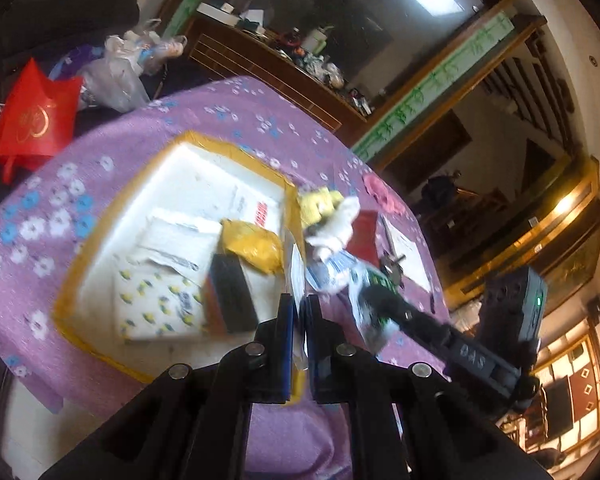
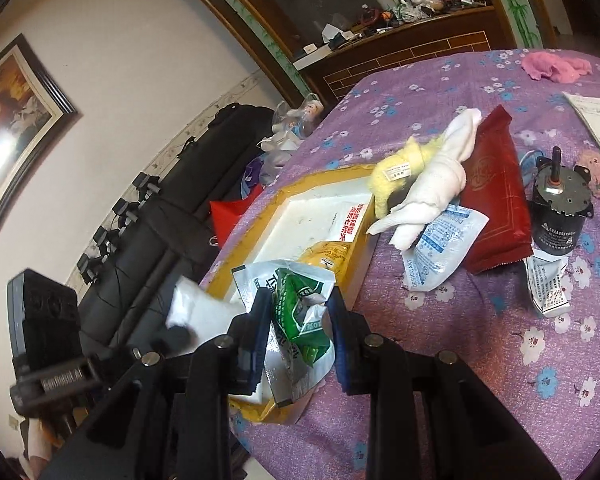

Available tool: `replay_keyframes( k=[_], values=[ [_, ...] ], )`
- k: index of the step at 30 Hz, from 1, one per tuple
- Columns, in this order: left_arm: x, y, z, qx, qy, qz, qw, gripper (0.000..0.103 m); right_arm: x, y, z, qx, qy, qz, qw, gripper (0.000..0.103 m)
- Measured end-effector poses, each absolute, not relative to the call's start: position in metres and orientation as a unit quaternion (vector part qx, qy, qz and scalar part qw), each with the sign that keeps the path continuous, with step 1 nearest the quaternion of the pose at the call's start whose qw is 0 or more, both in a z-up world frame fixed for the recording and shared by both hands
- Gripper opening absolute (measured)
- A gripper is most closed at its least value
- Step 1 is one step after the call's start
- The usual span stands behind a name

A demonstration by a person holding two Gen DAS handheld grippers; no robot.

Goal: Organize soft objects
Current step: 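Carry the white packet and green snack bag into the tray and release both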

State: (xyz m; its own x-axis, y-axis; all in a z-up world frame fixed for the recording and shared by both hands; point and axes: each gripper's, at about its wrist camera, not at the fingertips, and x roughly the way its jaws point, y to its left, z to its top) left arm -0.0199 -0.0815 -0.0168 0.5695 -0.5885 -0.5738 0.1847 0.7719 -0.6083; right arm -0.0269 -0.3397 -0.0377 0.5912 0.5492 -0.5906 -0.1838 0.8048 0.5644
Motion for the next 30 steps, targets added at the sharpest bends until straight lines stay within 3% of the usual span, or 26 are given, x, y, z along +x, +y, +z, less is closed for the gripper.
replay_keyframes(
  k=[12, 26, 27, 30],
  values=[
    [0.045, -0.062, -0.009, -0.237, 0.407, -0.173, 0.865, 0.005, 0.032, -0.310, -0.033, 0.191, 0.432, 0.195, 0.860, 0.027],
    [0.117, -0.057, -0.068, -0.208, 0.469, -0.099, 0.853, 0.006, 0.104, -0.268, -0.084, 0.139, 0.456, 0.150, 0.866, 0.028],
    [0.119, -0.058, -0.073, -0.207, 0.477, -0.098, 0.848, 0.008, 0.104, -0.267, -0.085, 0.137, 0.456, 0.148, 0.867, 0.028],
    [0.115, -0.057, -0.081, -0.199, 0.485, -0.093, 0.847, 0.031, 0.104, -0.269, -0.089, 0.142, 0.458, 0.142, 0.866, 0.028]
  ],
)
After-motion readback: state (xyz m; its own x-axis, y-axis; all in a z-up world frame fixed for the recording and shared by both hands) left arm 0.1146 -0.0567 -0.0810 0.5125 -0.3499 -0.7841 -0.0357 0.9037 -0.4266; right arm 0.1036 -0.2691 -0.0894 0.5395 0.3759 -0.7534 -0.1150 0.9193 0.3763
